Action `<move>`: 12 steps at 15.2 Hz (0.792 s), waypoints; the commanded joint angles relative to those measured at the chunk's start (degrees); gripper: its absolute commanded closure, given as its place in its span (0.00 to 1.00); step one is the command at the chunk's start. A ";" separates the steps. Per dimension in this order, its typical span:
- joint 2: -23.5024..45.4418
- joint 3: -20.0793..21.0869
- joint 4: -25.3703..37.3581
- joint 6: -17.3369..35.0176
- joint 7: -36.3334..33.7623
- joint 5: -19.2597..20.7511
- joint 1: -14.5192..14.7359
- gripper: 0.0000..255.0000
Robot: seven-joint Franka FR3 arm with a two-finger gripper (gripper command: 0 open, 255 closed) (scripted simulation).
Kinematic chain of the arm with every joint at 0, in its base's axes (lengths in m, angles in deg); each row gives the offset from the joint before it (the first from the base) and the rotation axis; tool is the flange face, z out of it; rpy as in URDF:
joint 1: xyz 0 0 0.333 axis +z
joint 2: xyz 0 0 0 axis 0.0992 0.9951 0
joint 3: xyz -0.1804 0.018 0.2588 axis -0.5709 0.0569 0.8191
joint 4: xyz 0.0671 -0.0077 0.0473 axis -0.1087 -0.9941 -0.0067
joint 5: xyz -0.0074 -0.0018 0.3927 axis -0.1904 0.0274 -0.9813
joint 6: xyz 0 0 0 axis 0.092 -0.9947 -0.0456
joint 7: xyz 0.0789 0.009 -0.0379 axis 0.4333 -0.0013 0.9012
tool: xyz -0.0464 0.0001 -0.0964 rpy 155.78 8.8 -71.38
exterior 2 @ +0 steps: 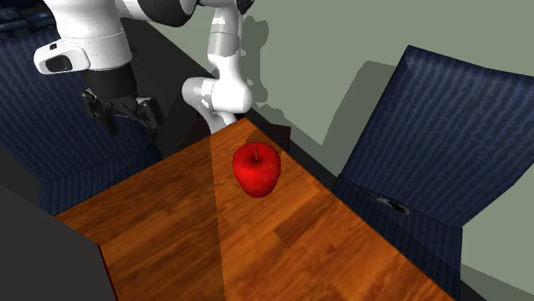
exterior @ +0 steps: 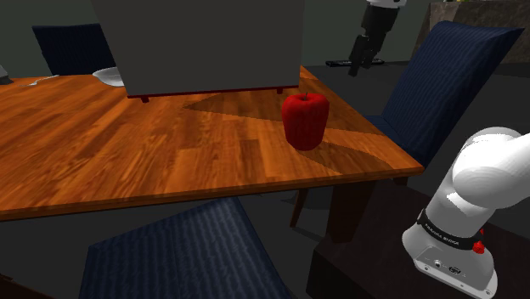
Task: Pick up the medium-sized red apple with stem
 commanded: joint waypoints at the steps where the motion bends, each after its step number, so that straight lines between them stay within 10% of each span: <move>1: 0.00 0.00 0.00 0.00 0.00 0.00 0.00 0.00; 12: 11.55 11.86 15.70 -13.90 -10.15 -6.66 5.33 0.00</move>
